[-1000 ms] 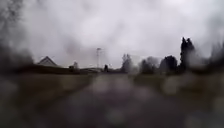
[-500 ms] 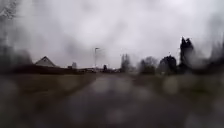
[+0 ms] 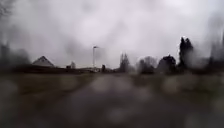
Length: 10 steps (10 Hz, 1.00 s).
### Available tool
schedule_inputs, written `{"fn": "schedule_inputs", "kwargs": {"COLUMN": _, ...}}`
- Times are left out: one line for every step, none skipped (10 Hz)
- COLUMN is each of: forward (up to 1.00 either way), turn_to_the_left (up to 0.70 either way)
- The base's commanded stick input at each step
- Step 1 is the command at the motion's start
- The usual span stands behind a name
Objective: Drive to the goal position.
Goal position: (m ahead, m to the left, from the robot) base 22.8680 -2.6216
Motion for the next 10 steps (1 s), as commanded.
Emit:
{"fn": "schedule_inputs", "kwargs": {"forward": 1.0, "turn_to_the_left": 0.0}}
{"fn": "schedule_inputs", "kwargs": {"forward": 1.0, "turn_to_the_left": 0.0}}
{"fn": "schedule_inputs", "kwargs": {"forward": 1.0, "turn_to_the_left": 0.0}}
{"fn": "schedule_inputs", "kwargs": {"forward": 1.0, "turn_to_the_left": 0.0}}
{"fn": "schedule_inputs", "kwargs": {"forward": 1.0, "turn_to_the_left": 0.0}}
{"fn": "schedule_inputs", "kwargs": {"forward": 1.0, "turn_to_the_left": 0.0}}
{"fn": "schedule_inputs", "kwargs": {"forward": 1.0, "turn_to_the_left": 0.0}}
{"fn": "schedule_inputs", "kwargs": {"forward": 1.0, "turn_to_the_left": 0.0}}
{"fn": "schedule_inputs", "kwargs": {"forward": 1.0, "turn_to_the_left": 0.0}}
{"fn": "schedule_inputs", "kwargs": {"forward": 1.0, "turn_to_the_left": 0.0}}
